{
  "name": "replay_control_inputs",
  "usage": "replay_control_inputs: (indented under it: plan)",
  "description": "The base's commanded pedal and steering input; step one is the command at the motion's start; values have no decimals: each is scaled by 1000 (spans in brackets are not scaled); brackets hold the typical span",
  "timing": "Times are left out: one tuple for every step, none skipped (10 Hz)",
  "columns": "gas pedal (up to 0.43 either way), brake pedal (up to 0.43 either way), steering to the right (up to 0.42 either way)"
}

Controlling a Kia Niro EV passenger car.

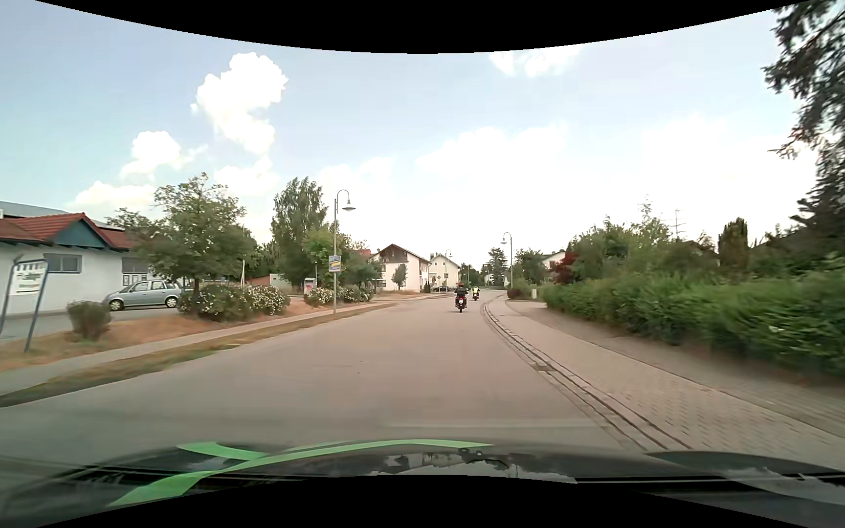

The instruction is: Follow the waypoints while adhering to traffic rules and regulations

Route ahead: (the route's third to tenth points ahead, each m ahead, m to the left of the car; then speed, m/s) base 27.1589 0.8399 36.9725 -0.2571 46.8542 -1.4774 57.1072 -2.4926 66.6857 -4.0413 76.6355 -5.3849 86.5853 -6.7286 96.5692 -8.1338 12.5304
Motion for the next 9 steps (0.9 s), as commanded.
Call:
replay_control_inputs:
  plan:
    - [169, 0, 4]
    - [169, 0, 6]
    - [177, 0, 8]
    - [177, 0, 8]
    - [169, 0, 8]
    - [138, 0, 6]
    - [130, 0, 5]
    - [130, 0, 5]
    - [130, 0, 5]
